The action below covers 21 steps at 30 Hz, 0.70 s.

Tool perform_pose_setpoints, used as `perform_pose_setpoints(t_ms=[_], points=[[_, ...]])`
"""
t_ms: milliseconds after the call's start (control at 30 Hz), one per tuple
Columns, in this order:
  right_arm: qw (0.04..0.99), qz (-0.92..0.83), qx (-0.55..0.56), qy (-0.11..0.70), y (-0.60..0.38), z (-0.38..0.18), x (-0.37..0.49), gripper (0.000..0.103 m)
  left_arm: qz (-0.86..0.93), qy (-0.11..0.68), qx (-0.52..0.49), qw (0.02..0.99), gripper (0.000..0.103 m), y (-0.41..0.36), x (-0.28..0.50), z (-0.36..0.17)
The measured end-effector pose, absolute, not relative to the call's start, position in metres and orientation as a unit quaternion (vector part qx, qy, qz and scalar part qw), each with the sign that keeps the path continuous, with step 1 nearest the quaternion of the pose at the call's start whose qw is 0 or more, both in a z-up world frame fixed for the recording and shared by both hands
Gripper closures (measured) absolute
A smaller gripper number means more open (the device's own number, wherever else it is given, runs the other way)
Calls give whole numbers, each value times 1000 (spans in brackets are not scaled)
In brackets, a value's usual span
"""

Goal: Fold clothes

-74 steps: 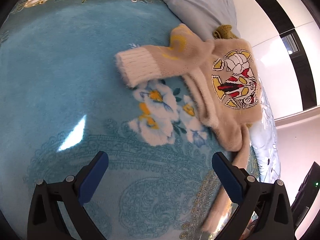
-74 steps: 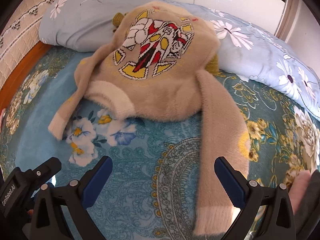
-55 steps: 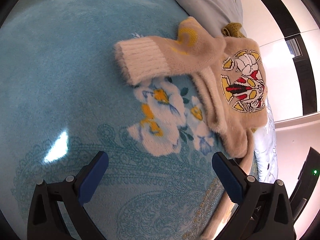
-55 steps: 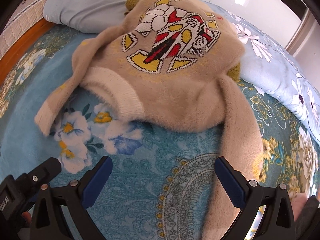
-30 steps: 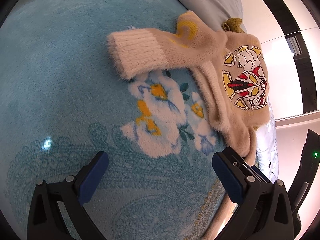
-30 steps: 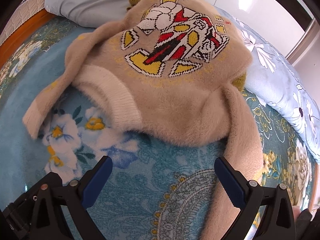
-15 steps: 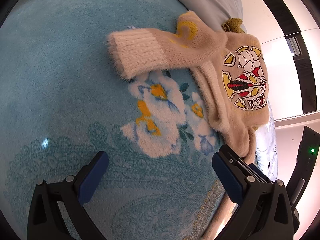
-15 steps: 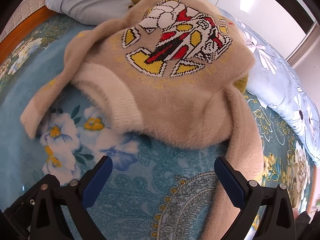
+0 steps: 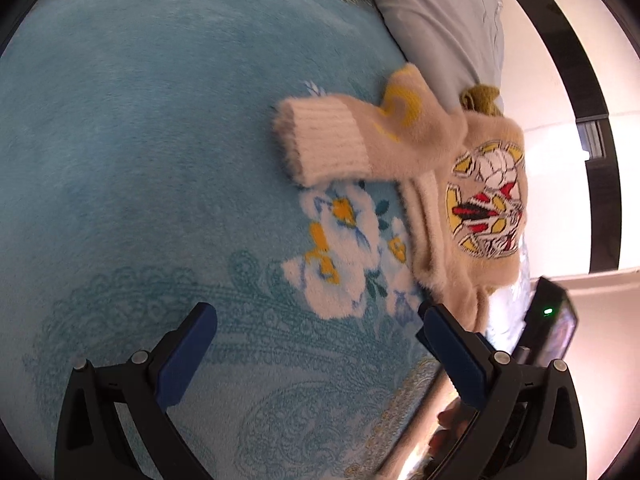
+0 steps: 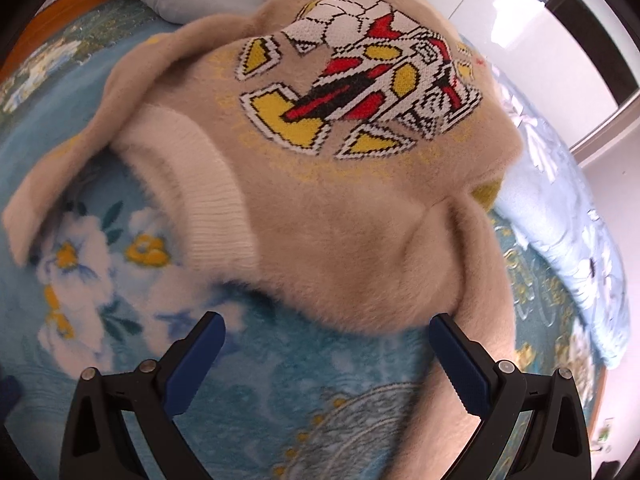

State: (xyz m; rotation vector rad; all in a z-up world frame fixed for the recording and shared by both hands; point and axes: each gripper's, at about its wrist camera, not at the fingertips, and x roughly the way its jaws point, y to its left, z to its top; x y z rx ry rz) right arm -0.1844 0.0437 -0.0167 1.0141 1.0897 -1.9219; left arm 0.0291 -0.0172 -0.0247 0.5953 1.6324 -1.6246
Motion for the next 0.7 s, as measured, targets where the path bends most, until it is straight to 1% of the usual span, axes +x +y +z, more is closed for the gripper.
perform_pose_setpoints(t_ms=[100,167,200,300,467,567,600,700], points=[[343,-747,372,431,41,-23,-184,1,-625,645,222,380,0,-17,36,-26],[343,-753,346,442,38,-24,-179,5,-617,650,219,387,0,-17,39,-29],[345,-756,330,448,36,-25,-175,9,-613,654,217,386,0,-20,39,-30],[350,-763,277,467,28,-25,-163,12,-605,665,211,384,0,-21,44,-32],[353,-770,229,480,14,-20,-157,12,-599,670,209,386,0,-21,47,-34],[361,-749,199,519,1,-24,-159,12,-595,671,207,391,0,-21,52,-34],[371,-736,194,532,1,-25,-155,14,-593,671,206,393,0,-21,54,-33],[390,-712,204,548,9,-31,-153,14,-587,678,196,397,0,-20,62,-33]])
